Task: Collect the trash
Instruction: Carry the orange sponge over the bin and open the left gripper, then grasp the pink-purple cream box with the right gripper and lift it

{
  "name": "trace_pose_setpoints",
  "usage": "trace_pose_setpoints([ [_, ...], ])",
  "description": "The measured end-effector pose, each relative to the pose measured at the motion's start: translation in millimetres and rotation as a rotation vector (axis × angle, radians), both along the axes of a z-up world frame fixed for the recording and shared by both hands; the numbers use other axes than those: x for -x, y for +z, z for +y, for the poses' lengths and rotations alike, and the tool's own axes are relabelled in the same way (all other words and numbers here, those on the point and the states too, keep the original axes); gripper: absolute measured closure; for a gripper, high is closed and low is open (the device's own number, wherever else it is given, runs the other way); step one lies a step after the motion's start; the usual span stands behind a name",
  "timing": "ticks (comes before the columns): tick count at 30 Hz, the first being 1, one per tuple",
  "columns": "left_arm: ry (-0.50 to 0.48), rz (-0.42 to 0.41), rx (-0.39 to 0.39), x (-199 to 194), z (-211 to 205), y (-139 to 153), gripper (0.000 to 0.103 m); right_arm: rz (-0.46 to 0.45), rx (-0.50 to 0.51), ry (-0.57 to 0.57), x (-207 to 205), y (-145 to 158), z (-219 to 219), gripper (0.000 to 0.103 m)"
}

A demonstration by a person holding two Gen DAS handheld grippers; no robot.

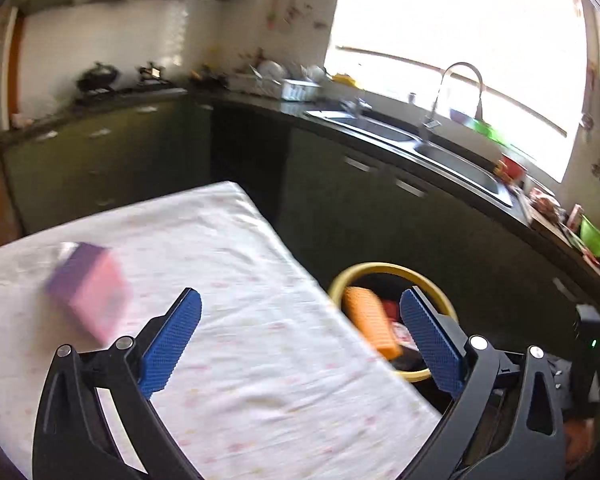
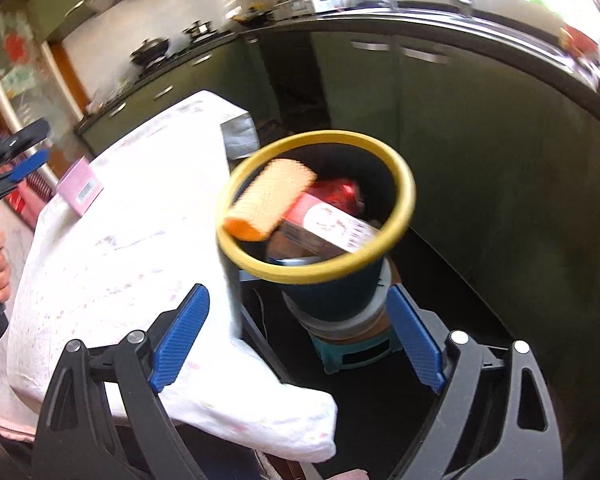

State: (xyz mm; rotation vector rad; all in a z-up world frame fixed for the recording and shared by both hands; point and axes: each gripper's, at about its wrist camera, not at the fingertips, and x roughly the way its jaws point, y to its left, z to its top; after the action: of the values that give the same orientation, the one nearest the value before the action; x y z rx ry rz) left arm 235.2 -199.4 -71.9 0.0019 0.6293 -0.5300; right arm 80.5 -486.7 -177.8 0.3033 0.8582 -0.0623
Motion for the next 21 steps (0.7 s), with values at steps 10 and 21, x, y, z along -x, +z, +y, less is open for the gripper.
trace_pose_setpoints([
  [10, 0.332, -0.030, -0.030, -21, 195, -33, 0.005, -0.045, 0.142, 0.363, -89, 40, 131, 0.018],
  [21, 0.371, -0.073, -0.056, -46, 270, -65, 0.005, -0.193, 0.213, 0.831, -195, 70, 269, 0.011],
])
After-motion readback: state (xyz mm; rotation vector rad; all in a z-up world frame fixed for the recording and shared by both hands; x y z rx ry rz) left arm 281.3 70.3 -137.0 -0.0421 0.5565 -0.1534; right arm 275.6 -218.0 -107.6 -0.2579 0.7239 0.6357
